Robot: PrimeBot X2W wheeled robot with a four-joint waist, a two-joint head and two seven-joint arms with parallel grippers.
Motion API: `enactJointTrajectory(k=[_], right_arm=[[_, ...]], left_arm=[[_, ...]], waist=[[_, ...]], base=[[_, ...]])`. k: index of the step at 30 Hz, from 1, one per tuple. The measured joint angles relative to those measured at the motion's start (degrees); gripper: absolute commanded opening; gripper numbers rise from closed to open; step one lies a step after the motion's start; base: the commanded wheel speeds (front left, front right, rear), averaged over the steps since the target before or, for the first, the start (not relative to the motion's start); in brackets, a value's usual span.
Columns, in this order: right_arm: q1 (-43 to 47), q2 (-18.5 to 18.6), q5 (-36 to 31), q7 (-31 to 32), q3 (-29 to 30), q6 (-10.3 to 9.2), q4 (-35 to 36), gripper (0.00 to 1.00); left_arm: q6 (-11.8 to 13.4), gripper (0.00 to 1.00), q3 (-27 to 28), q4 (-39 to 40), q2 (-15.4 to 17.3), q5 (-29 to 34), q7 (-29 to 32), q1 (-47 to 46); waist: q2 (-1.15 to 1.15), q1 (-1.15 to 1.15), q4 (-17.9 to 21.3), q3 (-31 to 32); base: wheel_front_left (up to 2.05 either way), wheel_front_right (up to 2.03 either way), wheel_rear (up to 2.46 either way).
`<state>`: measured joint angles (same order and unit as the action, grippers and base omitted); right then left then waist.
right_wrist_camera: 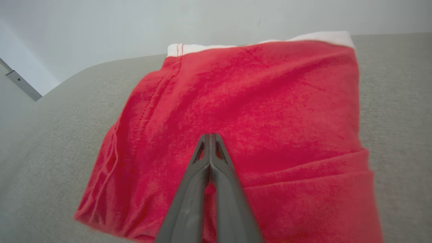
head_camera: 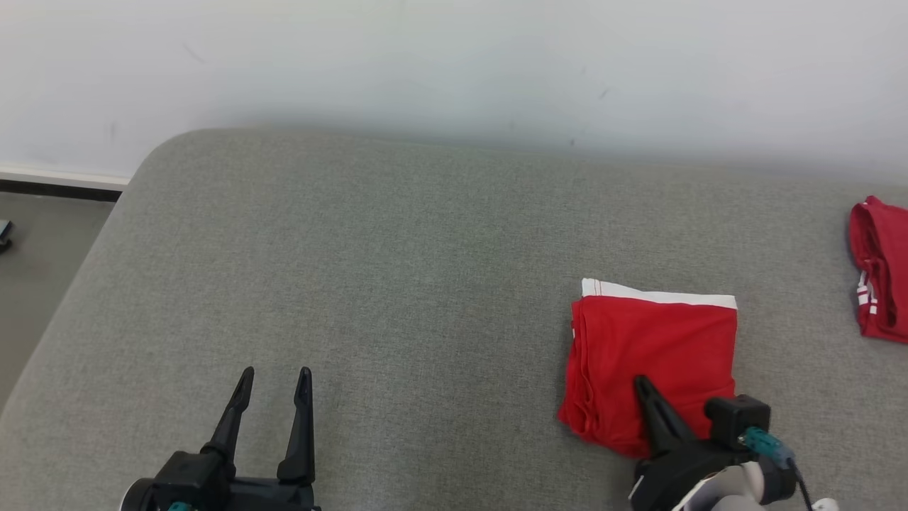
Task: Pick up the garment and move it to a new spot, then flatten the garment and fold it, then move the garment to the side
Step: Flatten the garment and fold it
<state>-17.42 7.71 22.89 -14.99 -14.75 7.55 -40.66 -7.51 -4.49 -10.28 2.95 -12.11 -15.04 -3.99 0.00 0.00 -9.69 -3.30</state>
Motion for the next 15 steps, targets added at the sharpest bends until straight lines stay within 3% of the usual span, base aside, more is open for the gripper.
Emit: enactJointTrajectory(k=[15], right_arm=[[0.0,-4.5,1.8,0.0,-7.9,0.0,0.5,0.0]], left_arm=[[0.0,1.0,-0.2,-0.3,0.0,-0.1,0.0,-0.7]], waist=[[0.0,0.0,-1.6,-0.9]], base=[[0.0,0.0,0.0]])
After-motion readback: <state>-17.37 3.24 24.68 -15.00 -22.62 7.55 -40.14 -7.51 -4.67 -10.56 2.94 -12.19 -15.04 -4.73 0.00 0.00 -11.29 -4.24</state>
